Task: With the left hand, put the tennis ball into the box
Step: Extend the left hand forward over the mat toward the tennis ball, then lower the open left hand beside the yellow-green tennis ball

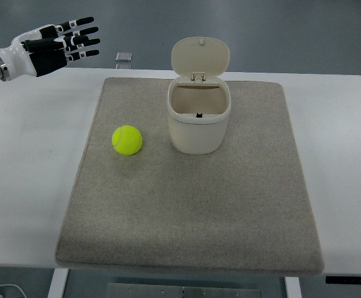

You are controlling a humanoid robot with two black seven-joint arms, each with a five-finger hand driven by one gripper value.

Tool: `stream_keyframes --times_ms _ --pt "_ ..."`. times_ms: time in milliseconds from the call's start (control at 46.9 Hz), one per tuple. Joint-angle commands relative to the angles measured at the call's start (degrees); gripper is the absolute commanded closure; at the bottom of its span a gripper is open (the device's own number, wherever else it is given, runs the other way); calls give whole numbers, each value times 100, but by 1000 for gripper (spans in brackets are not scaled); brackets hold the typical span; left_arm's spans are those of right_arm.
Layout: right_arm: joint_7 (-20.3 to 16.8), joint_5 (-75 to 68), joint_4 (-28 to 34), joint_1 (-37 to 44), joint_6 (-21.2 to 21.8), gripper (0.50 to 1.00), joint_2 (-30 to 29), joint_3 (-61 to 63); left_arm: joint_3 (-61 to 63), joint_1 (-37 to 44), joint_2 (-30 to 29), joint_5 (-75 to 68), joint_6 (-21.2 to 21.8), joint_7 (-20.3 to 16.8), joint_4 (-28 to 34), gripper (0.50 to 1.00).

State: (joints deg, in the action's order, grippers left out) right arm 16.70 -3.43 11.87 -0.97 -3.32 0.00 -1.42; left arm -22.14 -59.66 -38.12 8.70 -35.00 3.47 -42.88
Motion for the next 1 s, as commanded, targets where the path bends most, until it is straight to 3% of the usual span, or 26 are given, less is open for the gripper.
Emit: stream_keyframes --times_ms 0,128,213,363,640,981 --pt "0 0 0 0 6 562 0 1 8 -37 -37 -429 0 -4 -45 508" --pt "0 0 0 0 -2 562 0 1 -63 -98 -37 -1834 0 -31 -185 508" --pt "0 0 0 0 6 562 0 1 -72 -186 -72 -2538 0 -250 -317 508" --pt "0 0 0 0 -2 562 0 1 -28 -230 -81 -3277 0 -646 -484 510" --pt "0 0 0 0 -2 562 0 -7 -19 -266 -213 -4859 0 -725 -1134 514" --pt "0 0 0 0 -2 562 0 1 -10 -46 -494 -6704 0 -1331 -2031 540"
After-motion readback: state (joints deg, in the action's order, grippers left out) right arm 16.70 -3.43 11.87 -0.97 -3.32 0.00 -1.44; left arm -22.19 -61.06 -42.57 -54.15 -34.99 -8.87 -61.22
